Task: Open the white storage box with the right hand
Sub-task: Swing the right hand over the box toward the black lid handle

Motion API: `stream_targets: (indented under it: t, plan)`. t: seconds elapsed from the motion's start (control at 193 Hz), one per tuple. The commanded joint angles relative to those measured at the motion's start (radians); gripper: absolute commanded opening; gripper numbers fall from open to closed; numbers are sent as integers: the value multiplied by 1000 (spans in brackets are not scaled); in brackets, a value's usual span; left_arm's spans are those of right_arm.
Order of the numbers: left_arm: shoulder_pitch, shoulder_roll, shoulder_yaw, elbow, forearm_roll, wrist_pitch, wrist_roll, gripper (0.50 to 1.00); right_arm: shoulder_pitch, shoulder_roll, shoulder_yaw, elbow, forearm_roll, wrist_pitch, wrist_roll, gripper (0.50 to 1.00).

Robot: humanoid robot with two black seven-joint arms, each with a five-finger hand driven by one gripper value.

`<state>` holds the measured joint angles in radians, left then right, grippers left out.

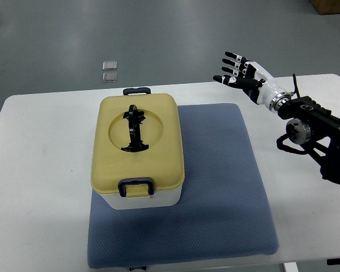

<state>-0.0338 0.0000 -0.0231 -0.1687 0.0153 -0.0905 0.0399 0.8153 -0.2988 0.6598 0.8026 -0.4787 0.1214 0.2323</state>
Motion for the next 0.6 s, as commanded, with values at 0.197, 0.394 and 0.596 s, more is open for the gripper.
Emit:
stream_targets:
  t: [0.197, 0.394, 0.596]
  plan:
    - [0, 0, 0, 0, 0, 0, 0, 1000, 197, -45, -2, 12, -463, 299, 73, 899]
    - [0, 0, 0, 0, 0, 0, 0, 1000, 331, -40, -2, 64, -681, 409, 147, 899]
    - [0, 0, 0, 0, 0, 0, 0, 1000, 407, -23, -3, 199, -860, 481, 199, 899]
